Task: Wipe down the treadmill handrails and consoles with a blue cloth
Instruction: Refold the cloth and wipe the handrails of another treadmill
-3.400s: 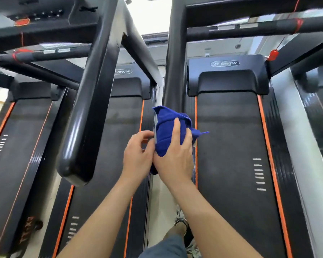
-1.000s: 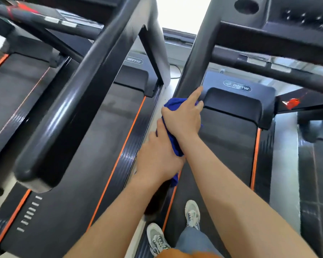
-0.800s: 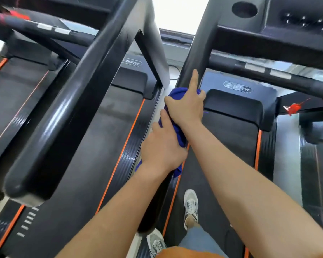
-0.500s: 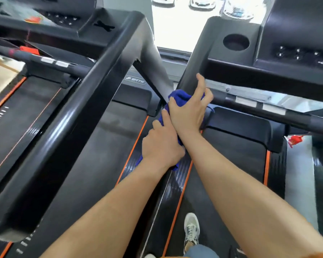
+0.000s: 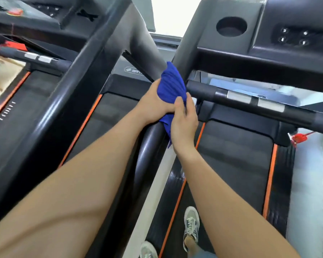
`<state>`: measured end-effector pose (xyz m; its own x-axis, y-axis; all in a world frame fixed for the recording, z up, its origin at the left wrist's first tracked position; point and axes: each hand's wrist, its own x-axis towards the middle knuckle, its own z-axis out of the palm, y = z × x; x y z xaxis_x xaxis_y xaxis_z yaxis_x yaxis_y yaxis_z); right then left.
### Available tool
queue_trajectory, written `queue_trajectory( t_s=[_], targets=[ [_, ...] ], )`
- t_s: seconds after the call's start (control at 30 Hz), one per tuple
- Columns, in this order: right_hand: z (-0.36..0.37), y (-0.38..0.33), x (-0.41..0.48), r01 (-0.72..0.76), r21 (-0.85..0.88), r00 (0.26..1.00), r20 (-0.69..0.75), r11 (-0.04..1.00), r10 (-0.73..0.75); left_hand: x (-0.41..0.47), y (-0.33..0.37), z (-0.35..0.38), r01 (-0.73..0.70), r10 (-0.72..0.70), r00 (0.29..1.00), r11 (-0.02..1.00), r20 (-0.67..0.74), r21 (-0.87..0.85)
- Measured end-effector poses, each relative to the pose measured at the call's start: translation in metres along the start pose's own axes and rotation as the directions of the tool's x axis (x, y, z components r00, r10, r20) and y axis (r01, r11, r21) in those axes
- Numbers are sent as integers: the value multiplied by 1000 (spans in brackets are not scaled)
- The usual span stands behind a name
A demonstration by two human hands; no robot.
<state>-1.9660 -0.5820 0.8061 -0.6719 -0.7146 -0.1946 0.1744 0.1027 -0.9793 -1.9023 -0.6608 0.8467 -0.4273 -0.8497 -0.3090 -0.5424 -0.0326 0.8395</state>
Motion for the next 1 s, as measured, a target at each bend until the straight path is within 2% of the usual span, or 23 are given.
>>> queue_trajectory(
  t_s=[0.2, 0.3, 0.57, 0.77, 0.83, 0.93, 1.0],
  targets=[
    [14, 4, -9, -62, -99, 984, 163, 993, 77, -63, -30, -6, 61, -61, 998, 998, -18, 16],
    [14, 14, -32, -160, -77, 955, 242, 984, 174, -100, -42, -11, 89, -89, 996, 996, 7, 8],
    [12, 39, -131, -231, -59, 940, 245, 971, 238, -195, -73, -27, 68, -67, 995, 998, 70, -14],
    [4, 43, -223, -331, -155, 892, 271, 931, 363, -278, -118, -44, 71, -64, 986, 997, 156, -36],
    [3, 41, -250, -306, -206, 902, 248, 929, 352, -300, -128, -46, 63, -57, 985, 997, 166, -33],
    [3, 35, -294, -179, -312, 959, 156, 933, 236, -334, -138, -50, 19, -23, 988, 1000, 155, 24],
    [-5, 28, -318, -154, -247, 976, 115, 957, 187, -349, -138, -54, 22, -22, 995, 1000, 93, -2]
  ],
)
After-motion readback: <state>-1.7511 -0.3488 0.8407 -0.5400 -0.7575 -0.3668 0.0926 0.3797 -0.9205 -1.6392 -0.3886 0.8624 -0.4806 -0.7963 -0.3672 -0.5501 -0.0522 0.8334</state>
